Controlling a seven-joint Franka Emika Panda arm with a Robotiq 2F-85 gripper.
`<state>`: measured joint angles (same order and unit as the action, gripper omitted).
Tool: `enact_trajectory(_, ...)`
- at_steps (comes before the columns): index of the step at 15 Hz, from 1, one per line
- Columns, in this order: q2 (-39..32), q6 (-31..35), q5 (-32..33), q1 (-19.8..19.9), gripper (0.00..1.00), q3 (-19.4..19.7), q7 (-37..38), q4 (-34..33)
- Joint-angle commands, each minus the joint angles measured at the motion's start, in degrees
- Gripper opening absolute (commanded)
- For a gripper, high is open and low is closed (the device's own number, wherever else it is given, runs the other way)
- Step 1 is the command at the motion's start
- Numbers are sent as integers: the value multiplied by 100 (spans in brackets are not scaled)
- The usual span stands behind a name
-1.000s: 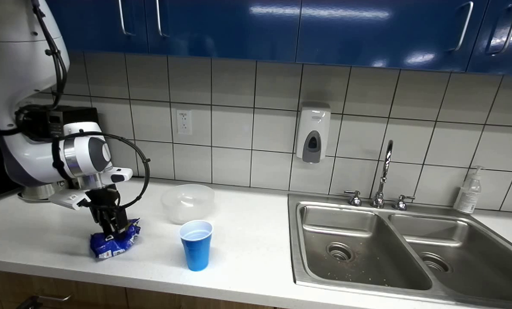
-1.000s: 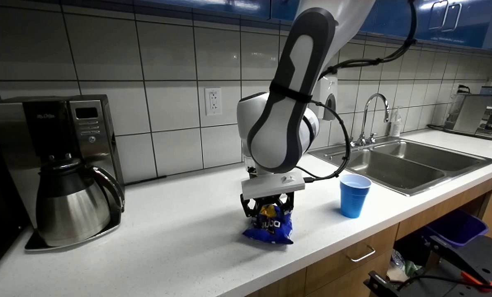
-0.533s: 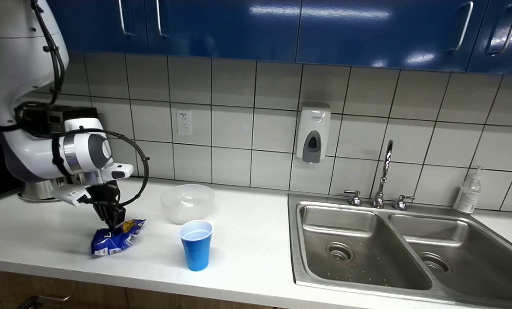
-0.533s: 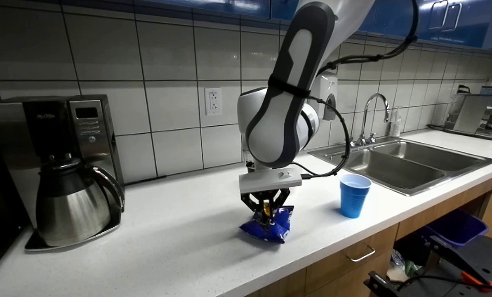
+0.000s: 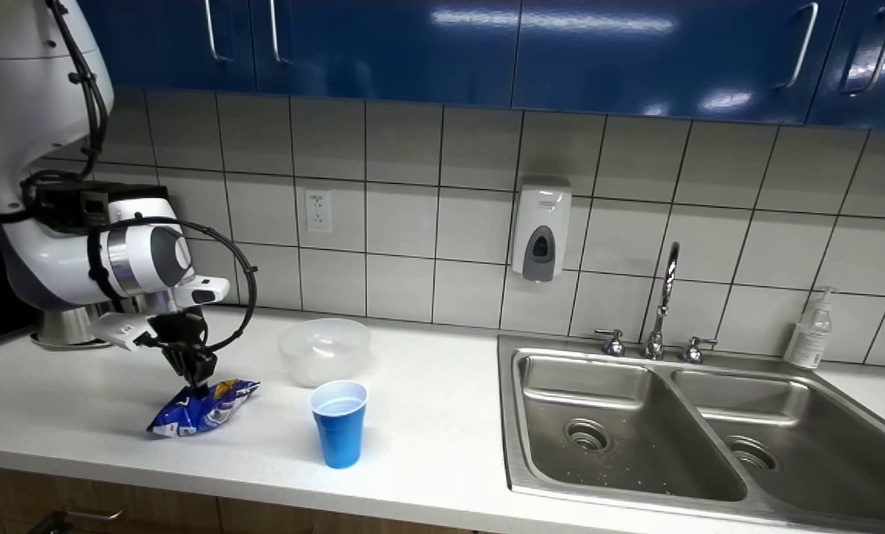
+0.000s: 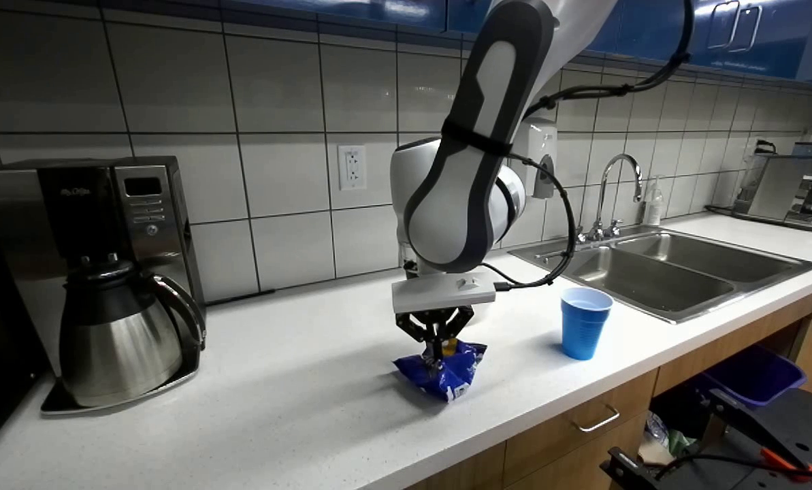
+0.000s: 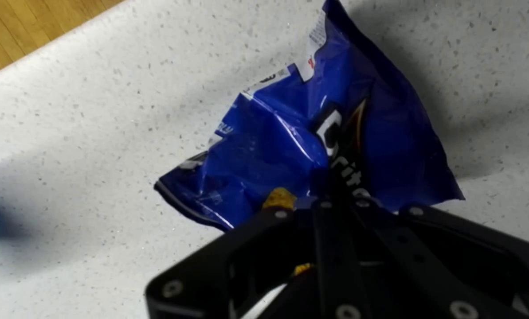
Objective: Pick up the blue package of snacks and place it inside the clear bowl
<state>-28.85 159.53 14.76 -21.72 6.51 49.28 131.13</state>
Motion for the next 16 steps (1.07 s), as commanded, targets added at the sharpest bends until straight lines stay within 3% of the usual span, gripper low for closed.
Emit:
enact_trajectory(1,108,-60,-57,-163,0,149,47,58)
enact_trajectory(10,464,-498,-11,-249,0,511,492,-424)
enact_trajectory(16,671,-911,114,-140,0,485,977,-877)
